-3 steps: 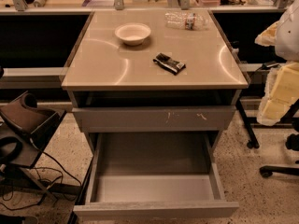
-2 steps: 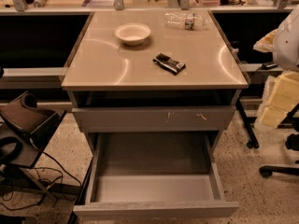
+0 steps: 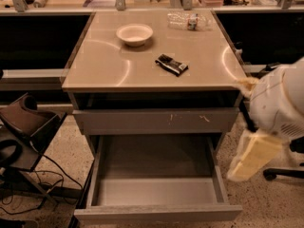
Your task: Close middle drawer
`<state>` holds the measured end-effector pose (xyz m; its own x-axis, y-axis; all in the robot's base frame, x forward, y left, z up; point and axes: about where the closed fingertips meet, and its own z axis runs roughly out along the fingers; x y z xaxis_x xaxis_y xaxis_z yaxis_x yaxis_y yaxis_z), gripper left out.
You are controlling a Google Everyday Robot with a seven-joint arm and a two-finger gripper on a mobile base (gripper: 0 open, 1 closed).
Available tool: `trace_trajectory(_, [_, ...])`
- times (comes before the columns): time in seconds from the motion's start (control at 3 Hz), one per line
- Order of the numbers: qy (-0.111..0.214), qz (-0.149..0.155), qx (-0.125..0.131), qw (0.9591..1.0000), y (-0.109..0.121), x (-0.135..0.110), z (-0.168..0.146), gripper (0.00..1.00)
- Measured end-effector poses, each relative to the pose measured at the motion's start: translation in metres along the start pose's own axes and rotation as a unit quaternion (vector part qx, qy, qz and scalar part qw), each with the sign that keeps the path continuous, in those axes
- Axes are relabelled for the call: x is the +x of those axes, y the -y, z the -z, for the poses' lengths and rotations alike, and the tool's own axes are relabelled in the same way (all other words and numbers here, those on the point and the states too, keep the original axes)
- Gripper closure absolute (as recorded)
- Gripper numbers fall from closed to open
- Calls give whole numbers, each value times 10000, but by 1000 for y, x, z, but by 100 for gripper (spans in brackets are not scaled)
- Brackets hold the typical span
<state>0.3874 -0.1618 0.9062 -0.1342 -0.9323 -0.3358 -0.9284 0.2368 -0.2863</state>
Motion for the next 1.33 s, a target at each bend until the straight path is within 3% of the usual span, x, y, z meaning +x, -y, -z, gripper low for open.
trace_trajectory(0.33, [31,-147,-205,9997,-36,12,-68,0])
trace_trajectory(0.67, [-341,-574,-757,9949,-83,60,-155,0])
trace_trajectory(1.0, [-810,-1071,-1320,9821,-141,119,-220,0])
trace_trajectory(1.33, [-1159,-1453,-1601,9695,-180,165,-248,0])
